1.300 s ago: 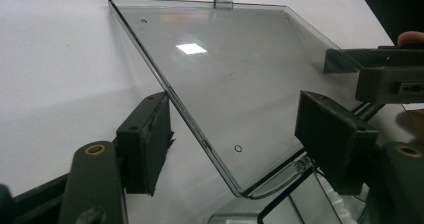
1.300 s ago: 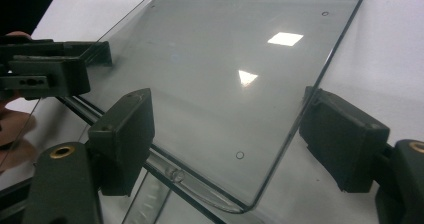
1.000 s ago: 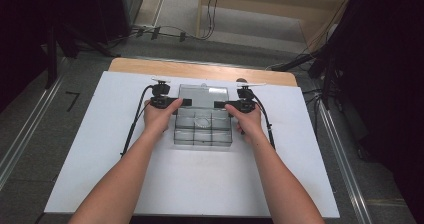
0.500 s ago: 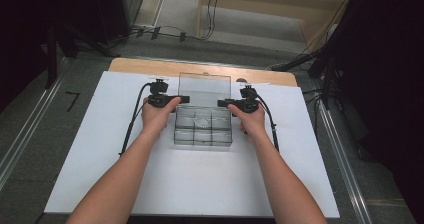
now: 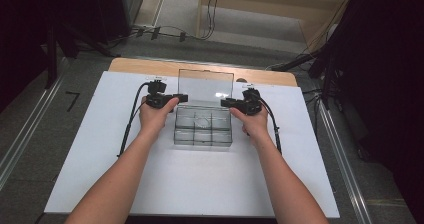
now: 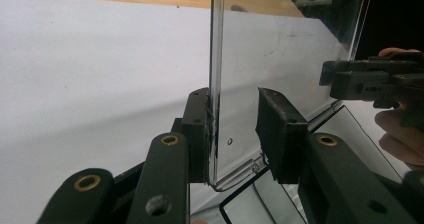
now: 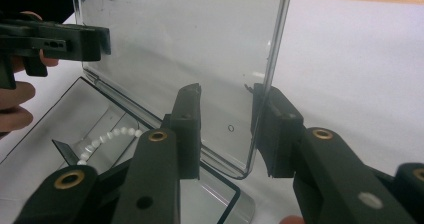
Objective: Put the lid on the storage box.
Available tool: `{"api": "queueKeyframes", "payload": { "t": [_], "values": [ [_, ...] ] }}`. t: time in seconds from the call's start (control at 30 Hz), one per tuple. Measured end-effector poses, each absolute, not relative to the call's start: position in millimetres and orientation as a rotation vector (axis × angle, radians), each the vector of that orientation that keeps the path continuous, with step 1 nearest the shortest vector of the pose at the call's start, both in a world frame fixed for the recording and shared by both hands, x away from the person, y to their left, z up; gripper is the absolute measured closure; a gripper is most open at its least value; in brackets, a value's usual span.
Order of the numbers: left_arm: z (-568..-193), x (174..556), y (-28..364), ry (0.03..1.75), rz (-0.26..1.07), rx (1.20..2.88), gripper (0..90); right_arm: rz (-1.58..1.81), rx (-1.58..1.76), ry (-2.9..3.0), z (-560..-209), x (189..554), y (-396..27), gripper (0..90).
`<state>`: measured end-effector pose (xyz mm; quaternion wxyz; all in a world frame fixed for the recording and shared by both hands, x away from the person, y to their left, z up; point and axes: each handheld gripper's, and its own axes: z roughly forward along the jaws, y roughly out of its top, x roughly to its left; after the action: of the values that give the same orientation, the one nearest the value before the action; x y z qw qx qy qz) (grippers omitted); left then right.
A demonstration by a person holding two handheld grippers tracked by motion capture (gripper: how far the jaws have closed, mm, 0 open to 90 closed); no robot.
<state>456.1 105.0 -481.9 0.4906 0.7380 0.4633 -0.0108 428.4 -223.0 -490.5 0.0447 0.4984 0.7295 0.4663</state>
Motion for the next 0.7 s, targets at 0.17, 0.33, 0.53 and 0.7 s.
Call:
{"api": "queueKeyframes", "payload": {
  "t": [0.17,0.33,0.53,0.7],
  "values": [
    [-481.4,455.6,105.0,1.110,-0.034,1.800,64.1,1.443,1.453,2.209,-492.6,422.8,-224.2,65.6],
    [-473.5,459.3,102.7,1.093,-0.010,1.818,52.4,1.416,1.380,2.196,-492.7,418.6,-222.5,65.6],
    [-451.6,466.7,103.1,1.080,0.058,1.790,43.5,1.405,1.341,2.177,-493.6,415.2,-221.4,65.7],
    [-437.9,469.2,101.5,1.058,0.100,1.776,51.1,1.401,1.322,2.165,-494.2,413.5,-220.8,65.7]
  ]
}}
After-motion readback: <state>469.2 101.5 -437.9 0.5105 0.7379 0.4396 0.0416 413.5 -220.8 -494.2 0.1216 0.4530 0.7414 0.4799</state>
